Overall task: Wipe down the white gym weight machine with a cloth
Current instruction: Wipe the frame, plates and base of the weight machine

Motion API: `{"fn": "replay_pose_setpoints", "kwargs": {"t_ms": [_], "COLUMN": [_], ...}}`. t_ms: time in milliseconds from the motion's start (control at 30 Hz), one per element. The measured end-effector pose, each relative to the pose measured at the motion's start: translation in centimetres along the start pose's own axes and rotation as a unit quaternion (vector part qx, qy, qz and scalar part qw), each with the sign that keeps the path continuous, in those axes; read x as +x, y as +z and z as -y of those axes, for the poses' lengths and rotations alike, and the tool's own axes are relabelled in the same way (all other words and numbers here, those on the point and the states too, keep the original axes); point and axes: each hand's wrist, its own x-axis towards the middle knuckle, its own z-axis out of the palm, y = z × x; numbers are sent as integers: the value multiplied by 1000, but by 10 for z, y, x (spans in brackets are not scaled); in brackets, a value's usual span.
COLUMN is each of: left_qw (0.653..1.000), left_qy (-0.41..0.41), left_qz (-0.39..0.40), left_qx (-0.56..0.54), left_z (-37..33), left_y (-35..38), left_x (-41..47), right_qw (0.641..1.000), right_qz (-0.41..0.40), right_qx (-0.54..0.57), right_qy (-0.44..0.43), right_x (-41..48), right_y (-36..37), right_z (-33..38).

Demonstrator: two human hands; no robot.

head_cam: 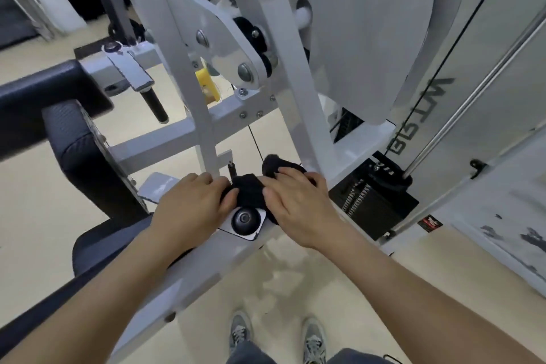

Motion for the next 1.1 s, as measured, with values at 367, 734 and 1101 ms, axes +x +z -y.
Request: {"fn": "replay_pose_setpoints", "kwargs": {"t_ms": [367,734,1101], "left_qw": [956,778,817], "left_qy": [32,-1,119], "left_qz": [267,443,410], "left_qx": [-119,-446,-388], "left_z": [-89,-67,-39], "left_y": [-14,0,6], "left_x": [51,98,111], "right_qw": [959,988,962], "right_qz": [-149,-74,-153], "right_qx": [238,130,47], "right_qy": [29,49,219], "right_x": [-42,-41,-13], "right_y": [-12,-9,-17], "right_z": [-48,-26,25]}}
